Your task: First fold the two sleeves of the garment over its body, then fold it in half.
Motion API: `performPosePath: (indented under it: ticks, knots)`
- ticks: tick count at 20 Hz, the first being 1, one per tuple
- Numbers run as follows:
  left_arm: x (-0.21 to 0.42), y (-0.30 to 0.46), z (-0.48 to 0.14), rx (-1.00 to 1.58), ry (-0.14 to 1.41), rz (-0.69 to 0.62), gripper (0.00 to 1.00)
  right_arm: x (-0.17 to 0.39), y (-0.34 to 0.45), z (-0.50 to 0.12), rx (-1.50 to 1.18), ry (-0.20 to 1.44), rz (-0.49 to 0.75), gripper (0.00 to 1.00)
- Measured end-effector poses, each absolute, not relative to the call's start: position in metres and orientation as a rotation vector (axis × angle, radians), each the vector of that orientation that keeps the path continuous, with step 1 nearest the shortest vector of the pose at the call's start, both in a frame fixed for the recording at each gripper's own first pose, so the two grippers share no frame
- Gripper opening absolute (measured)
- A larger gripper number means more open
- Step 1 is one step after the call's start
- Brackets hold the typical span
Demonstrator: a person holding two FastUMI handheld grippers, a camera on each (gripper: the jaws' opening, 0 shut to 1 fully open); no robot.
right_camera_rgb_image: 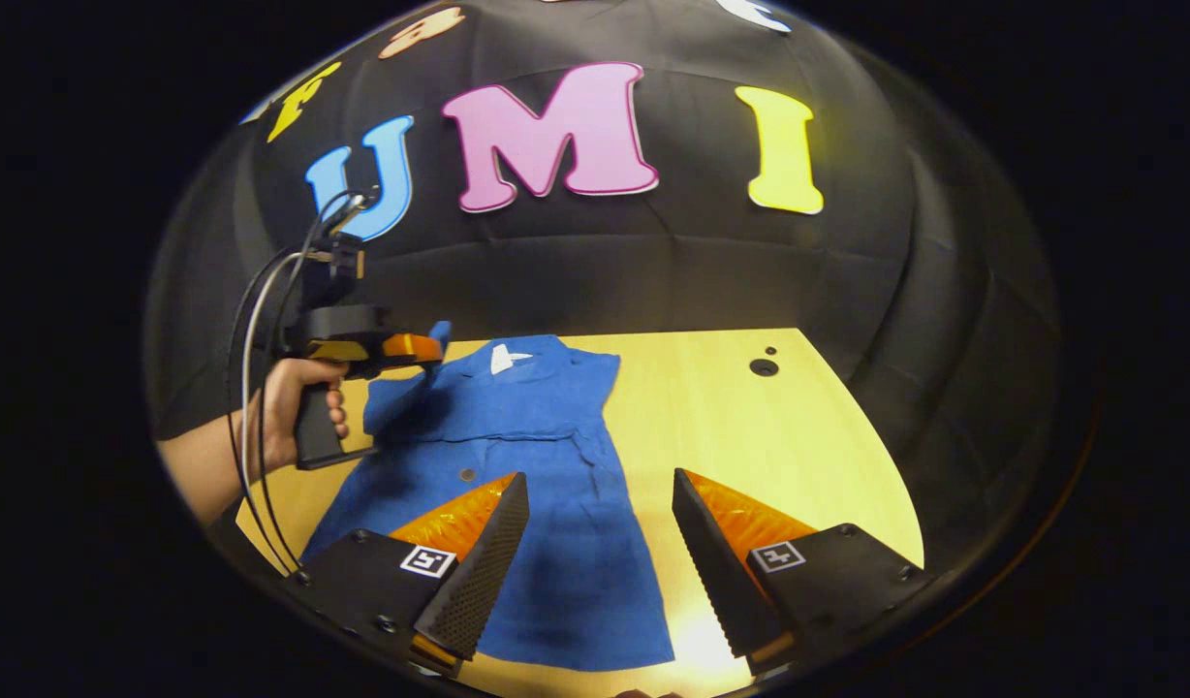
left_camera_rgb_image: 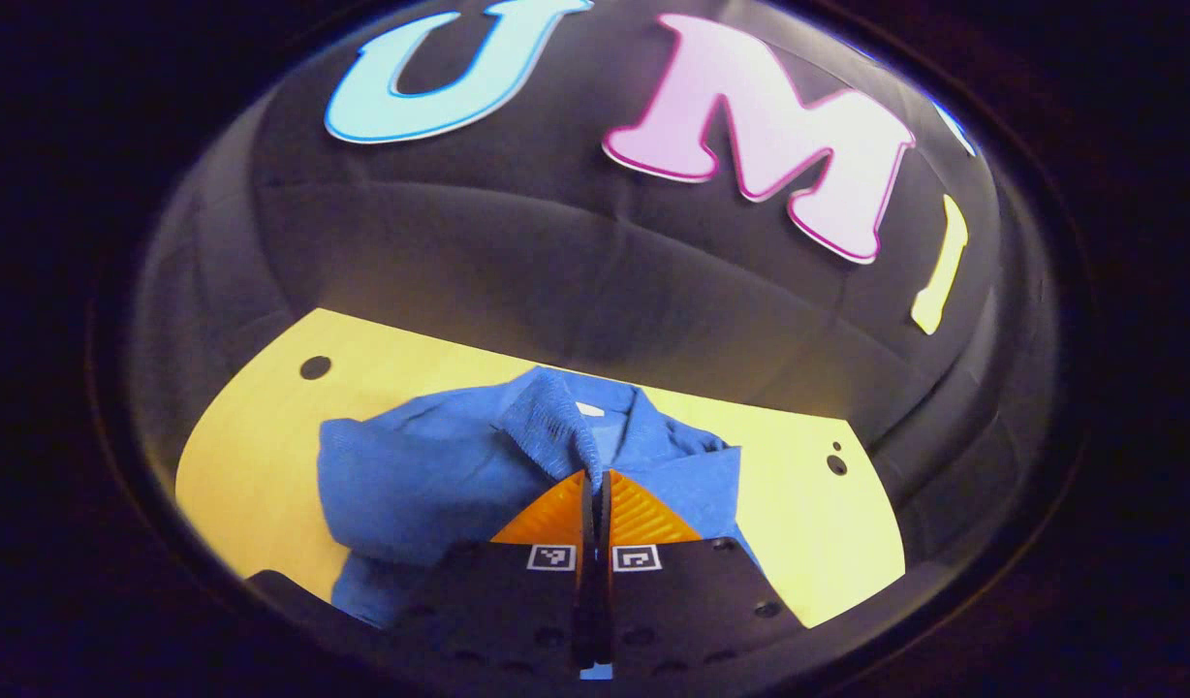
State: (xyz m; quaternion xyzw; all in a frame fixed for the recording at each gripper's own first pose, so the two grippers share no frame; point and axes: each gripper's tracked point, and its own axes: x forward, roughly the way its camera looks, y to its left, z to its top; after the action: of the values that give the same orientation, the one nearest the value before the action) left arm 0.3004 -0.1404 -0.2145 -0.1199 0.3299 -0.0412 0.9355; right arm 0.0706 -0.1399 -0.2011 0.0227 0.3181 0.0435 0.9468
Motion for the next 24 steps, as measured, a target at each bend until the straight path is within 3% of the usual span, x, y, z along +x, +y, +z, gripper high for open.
performPosePath:
  ticks: [3,4,7,8,13,20,21,23,24]
  knots:
    - [0.318,-0.209,-0.245,-0.192,0.717,-0.151,0.00,0.061,-0.168,-0.209,0.064,0.661,0.035,0.95]
    - [0.320,-0.230,-0.256,-0.191,0.741,-0.181,0.12,0.060,-0.174,-0.211,0.073,0.667,0.020,0.95]
    - [0.318,-0.255,-0.265,-0.204,0.770,-0.178,0.89,0.049,-0.190,-0.221,0.108,0.688,-0.015,0.95]
    - [0.315,-0.257,-0.263,-0.201,0.763,-0.178,0.85,0.044,-0.194,-0.224,0.113,0.692,-0.026,0.95]
    - [0.267,-0.224,-0.233,-0.157,0.701,-0.170,0.84,0.033,-0.192,-0.254,0.133,0.749,-0.034,0.95]
    - [0.108,-0.094,-0.250,0.002,0.773,-0.071,0.85,0.009,-0.174,-0.304,0.132,0.891,-0.009,0.90]
    - [0.083,-0.075,-0.257,0.025,0.791,-0.050,0.85,0.007,-0.171,-0.309,0.128,0.906,-0.003,0.95]
    - [0.032,-0.036,-0.278,0.053,0.856,0.007,0.84,-0.003,-0.167,-0.323,0.106,0.948,0.005,0.91]
    - [0.010,-0.016,-0.288,0.061,0.893,0.050,0.84,-0.009,-0.165,-0.330,0.090,0.966,0.005,0.95]
